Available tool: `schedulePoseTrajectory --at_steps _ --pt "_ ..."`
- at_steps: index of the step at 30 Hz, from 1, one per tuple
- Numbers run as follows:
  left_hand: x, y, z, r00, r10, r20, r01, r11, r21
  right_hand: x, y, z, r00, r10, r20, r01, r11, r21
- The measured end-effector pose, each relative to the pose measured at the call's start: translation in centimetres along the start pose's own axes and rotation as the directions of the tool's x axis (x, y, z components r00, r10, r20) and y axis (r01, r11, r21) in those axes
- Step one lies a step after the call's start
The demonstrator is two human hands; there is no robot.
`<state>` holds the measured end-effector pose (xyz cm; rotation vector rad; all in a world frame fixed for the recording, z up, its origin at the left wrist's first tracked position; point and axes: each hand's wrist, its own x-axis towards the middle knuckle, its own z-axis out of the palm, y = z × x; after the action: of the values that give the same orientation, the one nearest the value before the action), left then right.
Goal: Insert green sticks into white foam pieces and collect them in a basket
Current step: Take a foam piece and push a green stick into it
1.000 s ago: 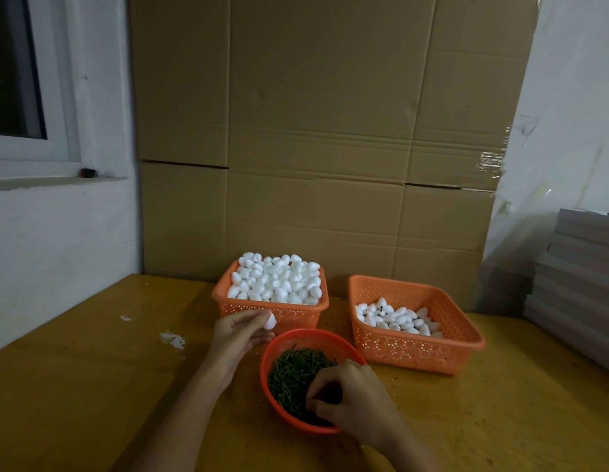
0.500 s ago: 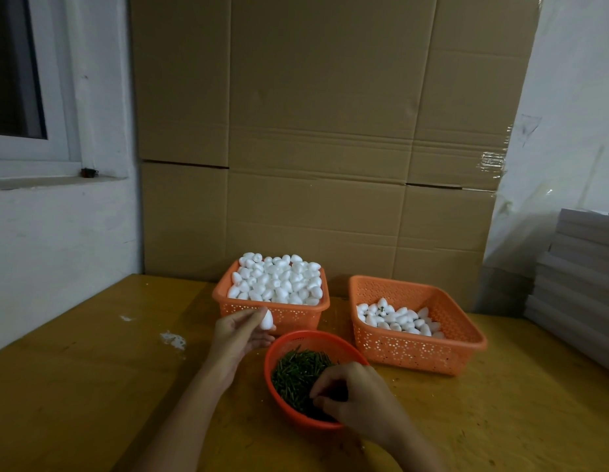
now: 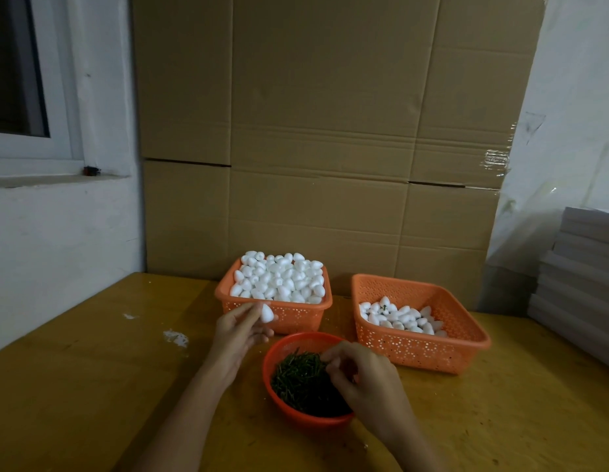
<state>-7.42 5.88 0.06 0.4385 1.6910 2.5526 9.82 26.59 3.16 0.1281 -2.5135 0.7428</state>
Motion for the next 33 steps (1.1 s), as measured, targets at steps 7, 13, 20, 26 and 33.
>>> schedulePoseTrajectory --at_steps 7,13,20,26,33 --pt "-0.01 0.11 -0.02 1.000 0.014 0.017 -0.013 0.998 -0.063 -0.04 0.08 0.33 0.980 -0.009 0.200 0.041 0.986 -0.159" --pt "0.27 0.14 0.19 1.000 -0.002 -0.004 0.002 0.995 -0.096 0.17 0.16 0.06 0.962 0.041 0.271 0.002 0.987 -0.158" --pt "-0.11 0.33 0.39 1.000 -0.016 0.012 0.017 0.998 -0.055 0.29 0.21 0.05 0.947 0.100 0.305 -0.055 0.987 -0.153" --pt "-0.26 0.56 0.58 1.000 -0.004 0.009 0.005 0.999 -0.049 0.26 0.40 0.34 0.956 0.097 0.277 -0.040 0.977 -0.207" --pt "-0.26 0.55 0.69 0.998 0.057 0.013 -0.056 0.997 -0.054 0.01 0.22 0.47 0.986 0.018 0.164 0.015 0.981 -0.195"
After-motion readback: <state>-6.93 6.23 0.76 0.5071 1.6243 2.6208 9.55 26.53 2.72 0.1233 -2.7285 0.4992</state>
